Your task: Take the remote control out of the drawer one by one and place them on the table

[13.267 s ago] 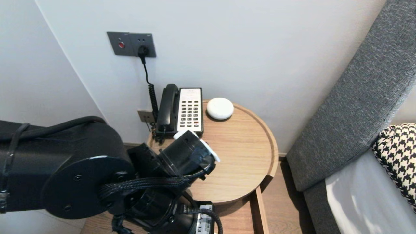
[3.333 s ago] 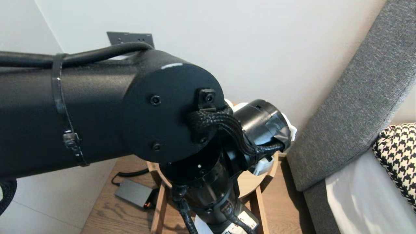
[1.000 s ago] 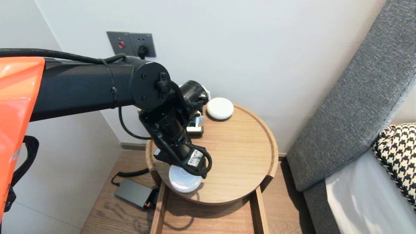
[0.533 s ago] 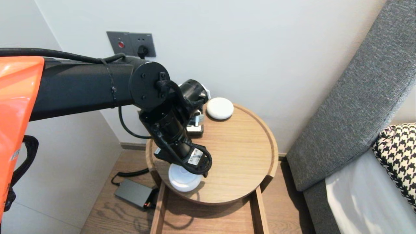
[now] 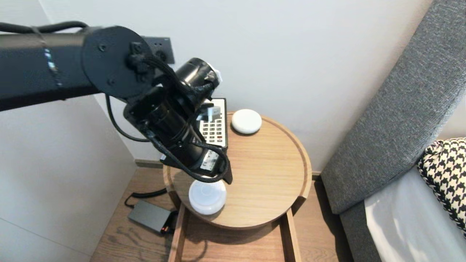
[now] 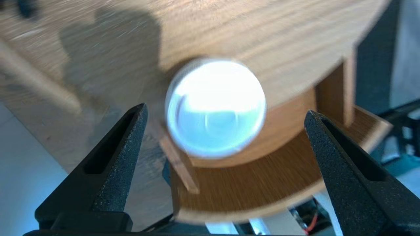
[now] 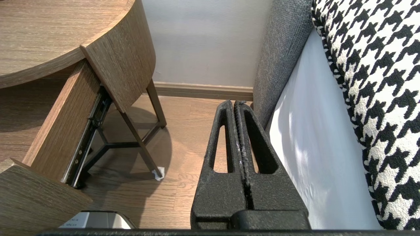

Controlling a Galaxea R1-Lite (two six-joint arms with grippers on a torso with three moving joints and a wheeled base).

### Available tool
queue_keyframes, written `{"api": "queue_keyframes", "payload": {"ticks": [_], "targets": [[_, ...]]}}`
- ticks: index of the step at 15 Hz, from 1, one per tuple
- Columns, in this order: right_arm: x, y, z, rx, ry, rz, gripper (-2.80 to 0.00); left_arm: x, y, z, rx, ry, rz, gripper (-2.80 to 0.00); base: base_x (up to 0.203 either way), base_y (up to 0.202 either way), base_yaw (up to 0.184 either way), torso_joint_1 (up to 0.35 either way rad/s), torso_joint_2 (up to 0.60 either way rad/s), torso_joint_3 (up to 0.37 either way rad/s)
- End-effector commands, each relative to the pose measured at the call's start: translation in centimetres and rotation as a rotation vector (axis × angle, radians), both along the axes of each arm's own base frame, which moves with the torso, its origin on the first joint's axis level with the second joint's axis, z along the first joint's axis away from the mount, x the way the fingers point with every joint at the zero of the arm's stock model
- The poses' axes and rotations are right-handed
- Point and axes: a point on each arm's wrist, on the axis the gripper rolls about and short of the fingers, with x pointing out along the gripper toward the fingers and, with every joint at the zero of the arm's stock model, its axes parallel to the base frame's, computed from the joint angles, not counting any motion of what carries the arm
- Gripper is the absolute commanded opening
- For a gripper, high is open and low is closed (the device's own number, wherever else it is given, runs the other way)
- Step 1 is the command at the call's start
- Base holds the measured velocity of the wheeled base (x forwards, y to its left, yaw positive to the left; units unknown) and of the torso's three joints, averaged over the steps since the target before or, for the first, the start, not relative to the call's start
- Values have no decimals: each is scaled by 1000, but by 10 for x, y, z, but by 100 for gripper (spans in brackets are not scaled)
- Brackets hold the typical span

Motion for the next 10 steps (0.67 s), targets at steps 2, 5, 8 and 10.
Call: {"api": "queue_keyframes", "payload": {"ticks": [2, 5, 8, 10], "targets": [[2, 0, -7, 0, 27, 1, -280, -31, 29, 40, -69, -67, 7, 0, 0, 0, 0, 0, 0, 0], [2, 0, -7, 0, 27, 0, -280, -66, 62, 68, -100, -93, 12, -280, 0, 0, 0, 0, 0, 0], [2, 0, -7, 0, 27, 0, -280, -101, 91, 67, -92, -10, -23, -280, 0, 0, 0, 0, 0, 0], [2, 0, -7, 0, 27, 0, -280, -120, 106, 53, -91, 77, -58, -280, 0, 0, 0, 0, 0, 0]]}}
